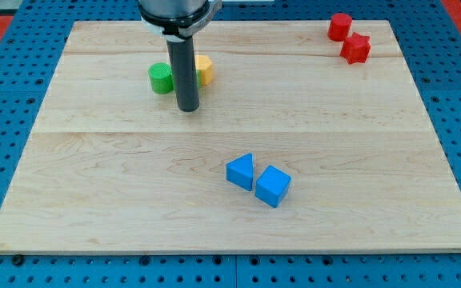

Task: Move the red star towards the center of the board

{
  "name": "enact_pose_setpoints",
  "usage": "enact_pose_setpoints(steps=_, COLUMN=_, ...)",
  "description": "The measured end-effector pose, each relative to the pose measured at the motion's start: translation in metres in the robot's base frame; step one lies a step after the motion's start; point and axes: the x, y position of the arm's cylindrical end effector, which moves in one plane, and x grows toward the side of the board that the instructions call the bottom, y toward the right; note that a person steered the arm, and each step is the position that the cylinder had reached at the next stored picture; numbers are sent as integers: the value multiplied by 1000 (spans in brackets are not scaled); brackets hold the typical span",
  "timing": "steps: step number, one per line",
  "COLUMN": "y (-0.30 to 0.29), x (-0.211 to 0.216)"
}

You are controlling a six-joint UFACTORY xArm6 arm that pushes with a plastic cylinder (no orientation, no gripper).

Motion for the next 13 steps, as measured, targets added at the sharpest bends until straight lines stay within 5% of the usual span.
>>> enact_pose_setpoints(steps=4, y=77, x=6)
enact_pose_setpoints(steps=9, y=99, x=-209)
enact_pose_setpoints(steps=13, y=131, x=-192)
